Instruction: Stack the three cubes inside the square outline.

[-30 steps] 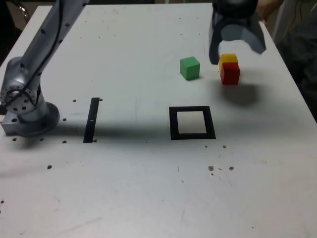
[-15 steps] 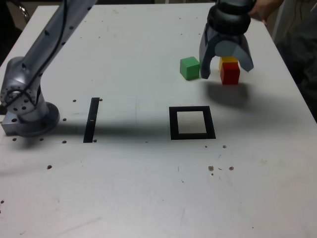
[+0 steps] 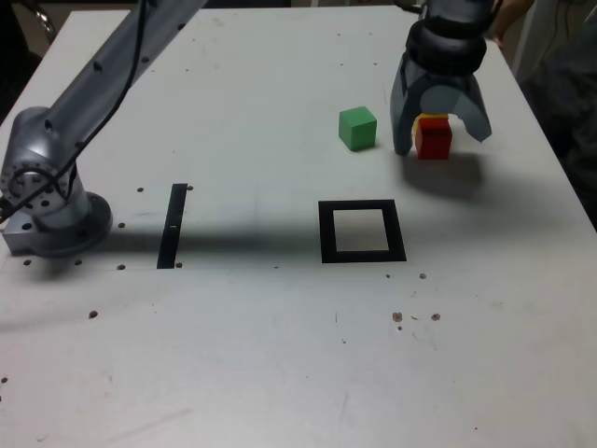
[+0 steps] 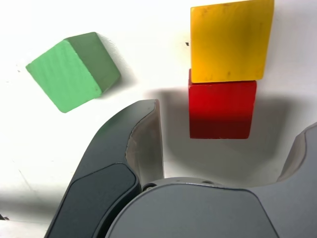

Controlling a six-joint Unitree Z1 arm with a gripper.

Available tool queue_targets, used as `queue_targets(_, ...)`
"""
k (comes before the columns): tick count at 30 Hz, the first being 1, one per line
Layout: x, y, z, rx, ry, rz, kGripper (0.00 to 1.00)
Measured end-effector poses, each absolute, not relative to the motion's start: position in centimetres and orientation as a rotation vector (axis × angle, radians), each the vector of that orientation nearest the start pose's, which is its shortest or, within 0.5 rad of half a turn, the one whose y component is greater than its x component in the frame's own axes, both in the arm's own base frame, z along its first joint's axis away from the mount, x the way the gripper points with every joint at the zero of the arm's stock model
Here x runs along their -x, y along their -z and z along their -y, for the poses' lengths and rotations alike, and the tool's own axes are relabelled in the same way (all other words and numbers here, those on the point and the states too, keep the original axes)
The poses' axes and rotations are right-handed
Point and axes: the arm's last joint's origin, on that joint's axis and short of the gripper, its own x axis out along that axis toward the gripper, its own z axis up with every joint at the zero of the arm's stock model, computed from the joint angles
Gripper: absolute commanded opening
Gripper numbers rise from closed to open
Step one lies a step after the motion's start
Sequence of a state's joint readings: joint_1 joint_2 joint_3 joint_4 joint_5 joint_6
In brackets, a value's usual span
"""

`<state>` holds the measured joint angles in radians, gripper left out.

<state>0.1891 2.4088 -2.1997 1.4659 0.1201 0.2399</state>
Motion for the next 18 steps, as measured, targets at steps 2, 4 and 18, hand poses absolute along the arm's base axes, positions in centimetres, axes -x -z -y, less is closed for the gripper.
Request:
queue_targets(2,-46.52,-22.77,-9.48,-0.114,-0.027,-1.697,0.88)
queue_targets(4,-46.6,-22.76,-9.52,-0.109,-0.028,-1.695,0.86)
queue_targets(18,-46.85,-22.8,-9.68,-0.093,-0.043,-1.688,0.55)
